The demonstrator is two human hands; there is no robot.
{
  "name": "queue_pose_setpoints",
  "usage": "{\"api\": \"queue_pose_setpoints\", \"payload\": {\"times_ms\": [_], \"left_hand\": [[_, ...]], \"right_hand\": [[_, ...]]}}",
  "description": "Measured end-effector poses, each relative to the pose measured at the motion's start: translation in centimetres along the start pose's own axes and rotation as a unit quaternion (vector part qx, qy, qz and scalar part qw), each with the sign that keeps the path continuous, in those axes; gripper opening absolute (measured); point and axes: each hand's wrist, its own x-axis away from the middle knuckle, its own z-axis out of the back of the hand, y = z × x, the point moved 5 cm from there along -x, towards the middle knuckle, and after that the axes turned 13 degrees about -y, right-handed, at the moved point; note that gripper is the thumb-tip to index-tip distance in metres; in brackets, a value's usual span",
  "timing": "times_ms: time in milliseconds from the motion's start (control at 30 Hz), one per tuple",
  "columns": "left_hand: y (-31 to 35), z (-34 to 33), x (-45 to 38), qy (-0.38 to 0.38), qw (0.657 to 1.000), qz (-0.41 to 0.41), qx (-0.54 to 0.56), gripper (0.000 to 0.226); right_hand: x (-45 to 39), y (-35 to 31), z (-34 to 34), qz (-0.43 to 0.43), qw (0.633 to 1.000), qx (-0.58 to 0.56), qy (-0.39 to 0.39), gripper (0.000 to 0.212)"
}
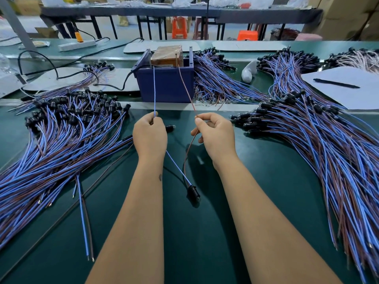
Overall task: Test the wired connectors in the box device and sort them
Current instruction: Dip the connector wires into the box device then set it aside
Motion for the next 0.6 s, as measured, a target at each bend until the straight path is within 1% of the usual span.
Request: {"api": "queue_pose_setpoints", "payload": {"times_ms": [200,300,600], "left_hand": [[0.05,0.18,-0.04,0.017,1.0,-0.007,0.009,0.035],[-0.18,0.18,-0.1,0.017,1.0,-0.003,0.014,0.03],[-0.55,0.47,-0.27,0.036,0.999,-0.003,0.031,0.027]], "right_hand": [[0.07,-0.05,0.06,0.002,1.0,0.0,-0.007,0.012],[0.14,-0.04,0.05,0.003,1.0,0.002,-0.007,0.012],[0.3,-0.11,0.03,0.004,1.0,0.012,-0.012,0.011]]}}
